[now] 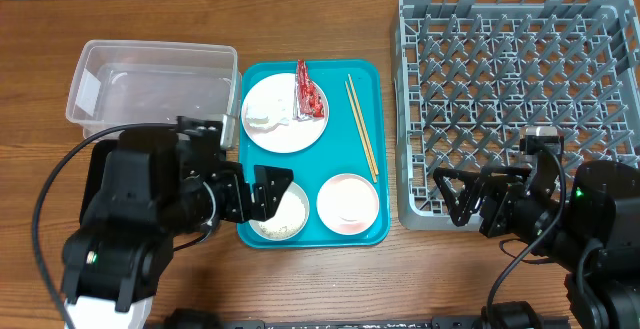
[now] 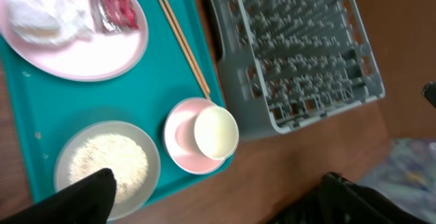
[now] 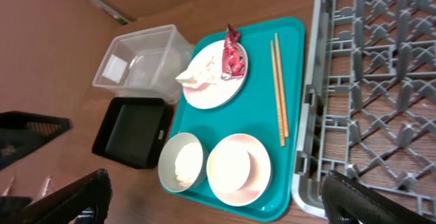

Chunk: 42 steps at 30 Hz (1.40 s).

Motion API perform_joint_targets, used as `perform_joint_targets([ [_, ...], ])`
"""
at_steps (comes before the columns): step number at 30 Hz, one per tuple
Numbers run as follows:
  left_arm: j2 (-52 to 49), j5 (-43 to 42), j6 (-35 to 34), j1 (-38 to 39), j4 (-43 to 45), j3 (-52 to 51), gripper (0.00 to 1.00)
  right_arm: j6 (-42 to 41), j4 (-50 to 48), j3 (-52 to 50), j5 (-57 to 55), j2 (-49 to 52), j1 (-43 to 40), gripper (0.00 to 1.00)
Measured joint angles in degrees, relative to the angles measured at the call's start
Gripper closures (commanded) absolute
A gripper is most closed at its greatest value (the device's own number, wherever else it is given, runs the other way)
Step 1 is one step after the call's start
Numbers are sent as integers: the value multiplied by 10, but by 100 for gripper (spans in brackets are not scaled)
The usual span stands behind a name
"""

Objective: Sort waste into correct bins and load items into the dishwasher

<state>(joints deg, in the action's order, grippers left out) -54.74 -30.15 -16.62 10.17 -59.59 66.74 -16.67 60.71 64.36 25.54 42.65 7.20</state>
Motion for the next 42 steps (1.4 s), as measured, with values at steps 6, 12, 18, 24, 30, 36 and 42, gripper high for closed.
perform_joint_targets([
  [6,-64,16,19,84,-19,0,27,0,0,0,12,-1,0,0],
  [12,-165,143,10,240,19,0,27,0,2,0,14,-1,0,0],
  [18,-294,264,-40,306,91,-1,39,0,9,0,15,-1,0,0],
  [24,-409,293,-79,306,132,-2,78,0,19,0,15,-1,0,0],
  [30,-423,290,-91,304,114,-2,96,0,22,0,15,-1,0,0],
  [36,-369,268,-94,257,73,24,96,0,23,0,15,-1,0,0],
  [42,-275,9,-28,123,99,44,96,2,8,0,31,-1,0,9],
])
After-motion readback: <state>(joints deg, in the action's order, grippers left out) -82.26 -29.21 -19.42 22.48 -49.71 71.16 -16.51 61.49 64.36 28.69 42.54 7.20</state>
